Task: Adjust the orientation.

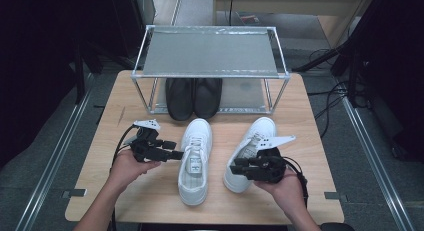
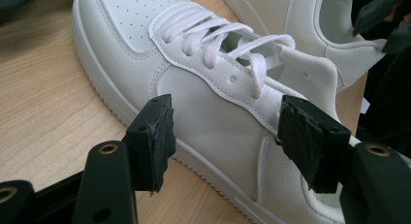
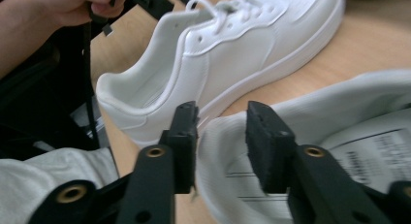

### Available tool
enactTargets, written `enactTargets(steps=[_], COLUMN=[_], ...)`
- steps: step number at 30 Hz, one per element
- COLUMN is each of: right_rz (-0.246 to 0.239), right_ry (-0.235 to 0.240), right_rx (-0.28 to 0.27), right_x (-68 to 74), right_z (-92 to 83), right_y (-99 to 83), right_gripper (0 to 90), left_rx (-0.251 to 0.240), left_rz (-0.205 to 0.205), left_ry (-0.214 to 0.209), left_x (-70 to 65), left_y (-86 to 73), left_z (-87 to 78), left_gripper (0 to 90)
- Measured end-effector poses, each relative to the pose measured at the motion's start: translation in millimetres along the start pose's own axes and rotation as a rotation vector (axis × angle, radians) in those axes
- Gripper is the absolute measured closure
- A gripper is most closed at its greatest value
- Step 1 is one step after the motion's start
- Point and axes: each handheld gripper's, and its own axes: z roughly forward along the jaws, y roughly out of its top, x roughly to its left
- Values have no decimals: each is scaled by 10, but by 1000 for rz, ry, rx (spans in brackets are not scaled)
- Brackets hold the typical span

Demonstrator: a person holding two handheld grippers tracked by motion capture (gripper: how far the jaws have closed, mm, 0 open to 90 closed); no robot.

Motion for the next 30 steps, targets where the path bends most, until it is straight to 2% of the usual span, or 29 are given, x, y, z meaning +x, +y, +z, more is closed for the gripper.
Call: enactTargets(steps=[4,6,9,10,13,14,17,19,21,22,23,24,26,28,30], right_rz=[16,18,19,23,40,46,80,111,150,152,173,184,176,160,161], right_ry=[-22,-59,-140,-154,-225,-250,-306,-336,-351,-359,-358,-353,-378,-400,-397], right_rx=[-39,-65,-78,-82,-94,-97,-96,-102,-106,-104,-92,-93,-80,-65,-44], right_x=[-109,-171,-293,-329,-481,-532,-710,-827,-939,-976,-1026,-1065,-1101,-1124,-1137], right_z=[-153,-237,-343,-366,-437,-456,-504,-524,-525,-516,-497,-480,-438,-395,-335], right_y=[14,21,38,40,36,35,35,30,13,5,-5,-14,-14,-8,-10], right_gripper=[857,900,900,900,900,900,900,900,900,900,900,900,900,900,900], left_rx=[-3,-5,-9,-18,-48,-55,-63,-50,-42,-38,-34,-32,-32,-25,-22], left_rz=[10,21,15,14,-2,-4,3,-6,2,7,20,15,7,3,-7], left_ry=[6,13,22,34,25,36,40,36,41,37,39,35,29,40,47], left_x=[0,-4,-4,-1,41,41,57,74,80,79,83,87,110,132,154], left_y=[1,1,6,7,16,22,39,43,43,47,52,56,57,54,46], left_z=[-7,-9,-19,-27,-59,-65,-68,-41,-14,3,11,24,47,70,90], left_gripper=[413,446,548,571,713,766,853,853,875,886,900,900,900,900,898])
